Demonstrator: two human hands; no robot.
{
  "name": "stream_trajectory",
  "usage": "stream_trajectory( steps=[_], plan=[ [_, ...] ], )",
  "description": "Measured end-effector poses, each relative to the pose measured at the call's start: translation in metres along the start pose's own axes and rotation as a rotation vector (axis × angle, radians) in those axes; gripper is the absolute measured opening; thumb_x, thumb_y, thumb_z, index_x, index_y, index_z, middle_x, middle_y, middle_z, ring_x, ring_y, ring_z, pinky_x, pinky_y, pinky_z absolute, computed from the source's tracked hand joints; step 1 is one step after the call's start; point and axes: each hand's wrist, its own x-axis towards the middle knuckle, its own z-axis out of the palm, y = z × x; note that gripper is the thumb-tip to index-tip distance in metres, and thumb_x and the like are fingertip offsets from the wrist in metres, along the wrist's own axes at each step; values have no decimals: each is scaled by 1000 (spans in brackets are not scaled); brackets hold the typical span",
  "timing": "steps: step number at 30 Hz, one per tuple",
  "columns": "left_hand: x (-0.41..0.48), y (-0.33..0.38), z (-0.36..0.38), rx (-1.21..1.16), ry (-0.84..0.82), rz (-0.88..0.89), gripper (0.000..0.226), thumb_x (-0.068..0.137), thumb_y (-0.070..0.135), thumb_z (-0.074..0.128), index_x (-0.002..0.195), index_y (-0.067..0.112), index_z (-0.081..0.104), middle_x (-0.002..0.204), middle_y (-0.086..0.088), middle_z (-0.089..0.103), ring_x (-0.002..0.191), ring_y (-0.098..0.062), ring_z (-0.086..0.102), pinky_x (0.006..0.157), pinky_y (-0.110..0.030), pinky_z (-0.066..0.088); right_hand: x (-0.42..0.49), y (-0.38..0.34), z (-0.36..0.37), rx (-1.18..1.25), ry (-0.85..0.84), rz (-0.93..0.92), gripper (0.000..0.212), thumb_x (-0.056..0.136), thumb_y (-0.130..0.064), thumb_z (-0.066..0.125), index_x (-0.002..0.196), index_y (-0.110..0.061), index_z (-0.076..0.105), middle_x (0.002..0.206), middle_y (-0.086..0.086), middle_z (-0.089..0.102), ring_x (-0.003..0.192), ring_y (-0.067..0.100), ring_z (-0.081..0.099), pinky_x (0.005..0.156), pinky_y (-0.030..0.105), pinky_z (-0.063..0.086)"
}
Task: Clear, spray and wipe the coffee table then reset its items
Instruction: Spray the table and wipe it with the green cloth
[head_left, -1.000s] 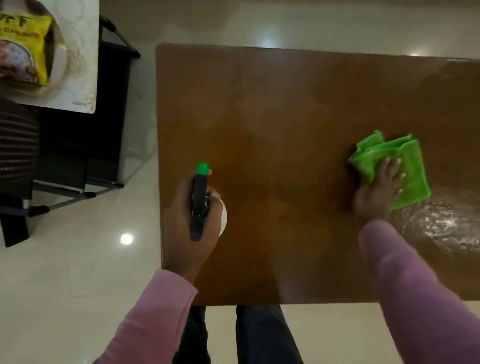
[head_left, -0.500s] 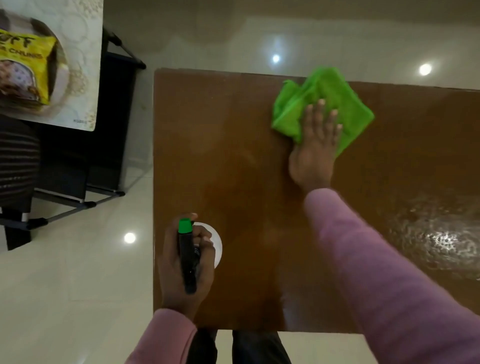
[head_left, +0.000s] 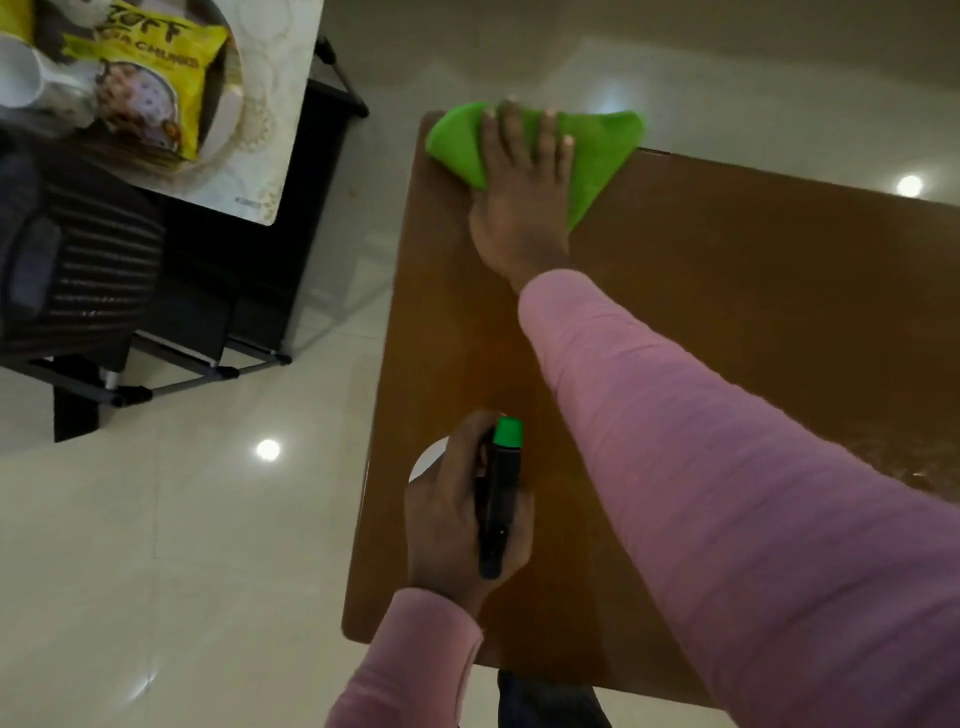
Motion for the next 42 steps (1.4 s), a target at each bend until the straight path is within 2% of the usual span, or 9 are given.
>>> stream_trajectory(
  steps=[6,12,15,20,23,29,33,38,42],
  plan=[
    [0,14,-7,40,-51,22,40,80,47,45,118,38,40,68,22,49,52,-2,53,52,-11,45,-63,19,17,-209,-196,-752,71,87,-20,41,153,-18,16,161,4,12,148,33,6,120,47,1],
    [-12,-18,-23,91,-77,-130,45,81,37,59,124,28,53,71,12,55,58,-9,61,55,-35,59,-83,123,-12,-2,-27,-115,74,83,-17,44,153,-13,18,161,11,11,147,37,4,119,49,0],
    [-22,-24,-29,6,-9,-181,36,76,29,60,111,35,54,65,14,55,57,-6,61,54,-20,50,-75,82,-1,58,22,141,71,90,-23,43,154,-13,13,161,10,4,147,39,-2,118,50,-3],
    [-29,-22,-40,-81,5,-69,34,76,36,53,107,24,58,60,13,56,55,-9,57,49,-12,42,-179,6,50,-22,-94,-289,71,86,-23,36,153,-16,15,161,5,9,148,35,3,119,52,4],
    [-37,-25,-57,-88,-25,10,28,81,17,57,108,16,58,72,4,57,60,-18,57,52,-29,47,-238,37,59,-82,-158,-423,72,83,-21,32,153,-19,16,160,1,12,148,28,7,120,44,0],
    [-64,-42,-112,-174,-95,111,33,84,13,57,110,32,49,76,7,62,73,-12,65,69,-9,49,-321,155,30,158,-14,487,78,77,-20,36,152,-8,19,159,15,9,145,44,6,117,56,8],
    [-82,-68,-136,-203,-137,87,32,84,13,58,106,36,51,88,9,66,88,-12,66,83,-10,46,-322,94,54,175,13,706,81,78,-30,35,153,-9,10,160,15,2,144,48,0,115,56,6],
    [-99,-86,-152,-188,-175,80,31,86,8,56,116,15,52,94,10,69,97,-12,67,95,-31,48,-347,-51,107,165,-37,222,81,84,-14,47,154,-19,7,161,5,-5,144,38,-15,116,53,-10],
    [-109,-83,-154,-201,-172,99,28,90,-2,55,113,13,52,91,4,68,94,-15,67,98,-37,50,-413,-26,121,60,-100,-121,88,85,-18,58,153,-26,3,159,-5,0,147,27,-6,119,44,-5]
  ],
)
